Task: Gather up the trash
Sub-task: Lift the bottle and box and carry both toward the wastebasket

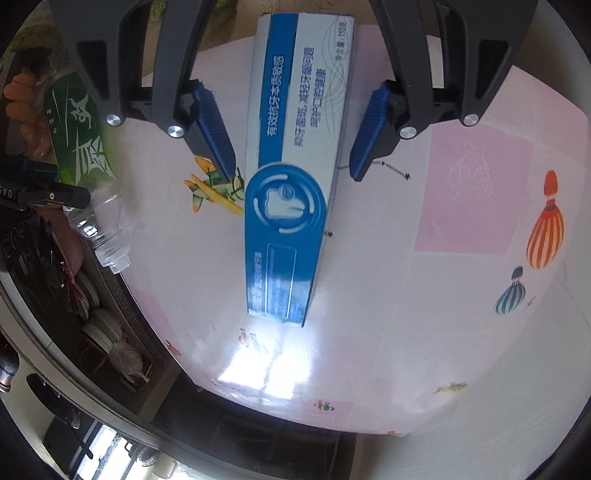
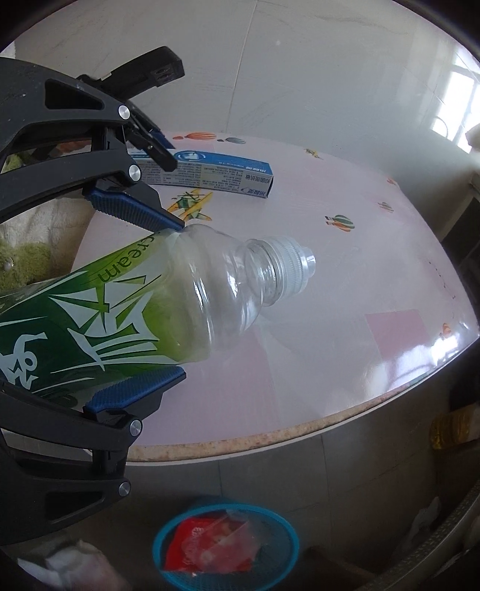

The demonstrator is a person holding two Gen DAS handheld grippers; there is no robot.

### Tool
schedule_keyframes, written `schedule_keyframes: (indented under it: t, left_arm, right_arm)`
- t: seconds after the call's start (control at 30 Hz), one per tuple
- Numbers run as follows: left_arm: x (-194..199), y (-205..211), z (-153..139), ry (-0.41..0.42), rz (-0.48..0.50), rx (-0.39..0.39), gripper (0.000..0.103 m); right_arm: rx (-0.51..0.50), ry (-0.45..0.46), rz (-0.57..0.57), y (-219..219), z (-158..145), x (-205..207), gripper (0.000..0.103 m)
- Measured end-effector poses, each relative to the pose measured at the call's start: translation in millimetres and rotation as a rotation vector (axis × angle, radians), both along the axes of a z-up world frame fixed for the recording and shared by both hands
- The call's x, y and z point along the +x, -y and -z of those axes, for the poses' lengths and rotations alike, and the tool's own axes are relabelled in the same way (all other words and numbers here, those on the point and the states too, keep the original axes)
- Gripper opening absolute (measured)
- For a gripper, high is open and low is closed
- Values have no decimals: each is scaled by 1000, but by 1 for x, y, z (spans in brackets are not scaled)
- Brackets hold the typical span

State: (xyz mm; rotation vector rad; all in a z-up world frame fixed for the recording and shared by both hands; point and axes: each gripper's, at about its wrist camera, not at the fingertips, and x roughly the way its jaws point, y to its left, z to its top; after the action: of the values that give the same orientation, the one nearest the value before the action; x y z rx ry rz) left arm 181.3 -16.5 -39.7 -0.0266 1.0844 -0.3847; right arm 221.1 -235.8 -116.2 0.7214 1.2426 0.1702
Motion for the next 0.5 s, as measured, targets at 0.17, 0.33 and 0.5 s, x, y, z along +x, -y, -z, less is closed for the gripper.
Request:
schedule_keyframes:
  t: [0.17,0.33,0.5]
  left_arm:
    - [21,18,1,68,37,111,63]
    - [30,28,11,70,69,186,63]
    - [28,29,14,79,76,211,63]
  right_arm:
    - [-85,6,-24,-3,-15,4,72]
    - [-157,18,-44,1,-28,-16,74]
    - [-183,13,-51,0,-30,-17,74]
